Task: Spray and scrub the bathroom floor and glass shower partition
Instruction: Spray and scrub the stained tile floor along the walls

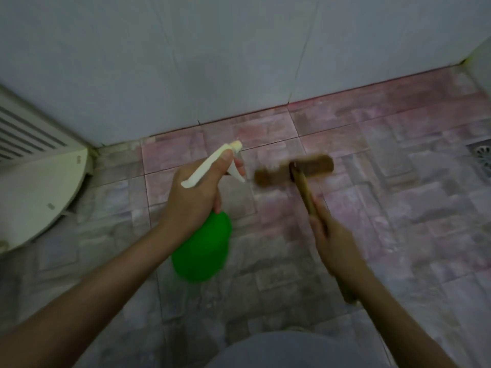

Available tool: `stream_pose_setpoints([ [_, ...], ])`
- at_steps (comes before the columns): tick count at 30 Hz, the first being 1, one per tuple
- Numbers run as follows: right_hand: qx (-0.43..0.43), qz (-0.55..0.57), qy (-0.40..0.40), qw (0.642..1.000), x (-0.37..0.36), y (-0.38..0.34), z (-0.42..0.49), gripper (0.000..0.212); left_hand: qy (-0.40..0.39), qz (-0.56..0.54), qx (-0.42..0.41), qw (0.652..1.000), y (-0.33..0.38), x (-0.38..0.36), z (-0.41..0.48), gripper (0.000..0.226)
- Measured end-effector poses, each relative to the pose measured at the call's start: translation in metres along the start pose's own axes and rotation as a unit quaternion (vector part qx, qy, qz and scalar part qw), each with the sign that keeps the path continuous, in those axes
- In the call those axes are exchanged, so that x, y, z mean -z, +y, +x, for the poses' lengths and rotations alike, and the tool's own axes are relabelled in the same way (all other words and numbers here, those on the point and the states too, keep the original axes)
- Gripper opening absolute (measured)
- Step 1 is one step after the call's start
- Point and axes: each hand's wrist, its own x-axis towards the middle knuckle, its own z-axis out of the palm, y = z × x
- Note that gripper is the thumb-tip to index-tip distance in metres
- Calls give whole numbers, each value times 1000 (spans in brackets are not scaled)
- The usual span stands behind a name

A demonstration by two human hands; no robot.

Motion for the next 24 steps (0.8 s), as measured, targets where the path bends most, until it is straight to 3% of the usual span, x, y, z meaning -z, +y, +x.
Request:
stream_pose_setpoints([
  [4,67,12,18,997,4,-20,121,48,28,-2,-6,1000,5,-21,7,31],
  [6,38,-5,22,999,14,-9,113,48,28,2,-8,1000,8,-29,10,34],
  [9,-31,15,35,999,28,16,26,47,29,7,-8,1000,13,-40,12,37],
  [11,-24,13,51,998,29,25,7,47,28,11,-1,1000,14,-47,15,35],
  [17,5,16,68,998,54,30,130,49,7,12,-15,1000,18,-67,18,34],
  [20,-17,13,67,998,70,60,60,48,0,14,-14,1000,23,-76,18,36],
  [22,-80,23,68,994,73,62,-1,49,-9,12,-12,1000,27,-83,20,35],
  [24,-67,-7,79,995,78,66,5,48,-16,14,-9,1000,28,-92,23,39],
])
